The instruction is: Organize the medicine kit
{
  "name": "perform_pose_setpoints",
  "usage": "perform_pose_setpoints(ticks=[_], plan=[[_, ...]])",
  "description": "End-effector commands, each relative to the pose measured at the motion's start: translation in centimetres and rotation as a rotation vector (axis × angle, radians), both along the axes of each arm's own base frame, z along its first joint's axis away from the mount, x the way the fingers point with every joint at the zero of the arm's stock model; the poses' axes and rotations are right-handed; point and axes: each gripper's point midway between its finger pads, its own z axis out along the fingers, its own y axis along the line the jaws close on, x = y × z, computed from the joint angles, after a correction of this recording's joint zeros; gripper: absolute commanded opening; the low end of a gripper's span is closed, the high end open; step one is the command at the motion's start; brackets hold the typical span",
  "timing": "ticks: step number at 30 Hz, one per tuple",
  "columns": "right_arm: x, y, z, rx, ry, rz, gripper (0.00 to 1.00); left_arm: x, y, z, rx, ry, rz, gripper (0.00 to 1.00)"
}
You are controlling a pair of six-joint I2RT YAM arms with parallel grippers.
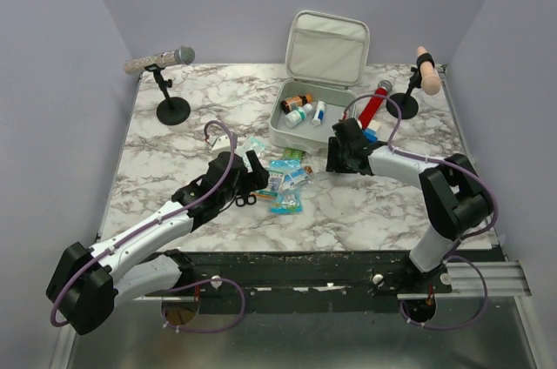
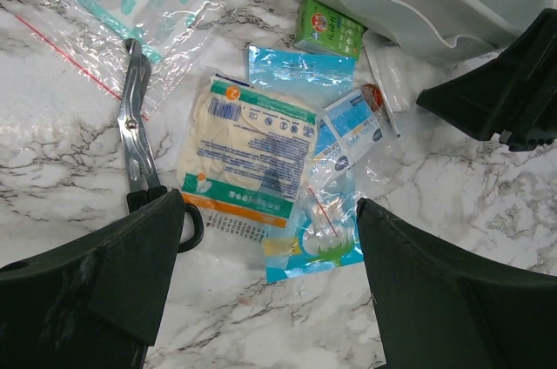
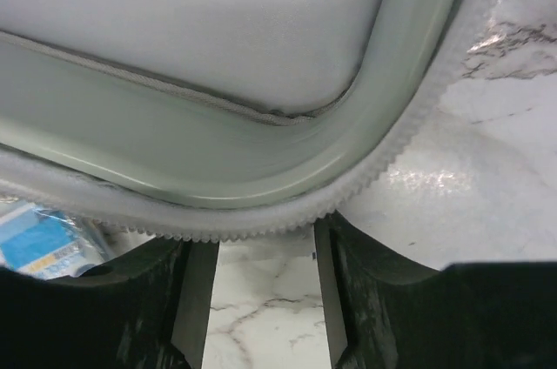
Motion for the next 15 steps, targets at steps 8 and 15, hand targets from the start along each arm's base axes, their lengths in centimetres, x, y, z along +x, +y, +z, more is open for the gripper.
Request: perform_pose_setpoints(ticks=[8, 15], plan=[[-3.7, -0.4, -0.7, 0.044, 0.064, 0.004, 0.11, -0.3, 0.0, -0.2, 0.008, 0.002, -0.015, 0.91], [-7.3, -0.4, 3.6, 0.11, 0.035, 0.057, 0.05, -0.3, 0.0, -0.1, -0.004, -0.006, -0.011, 0.91]])
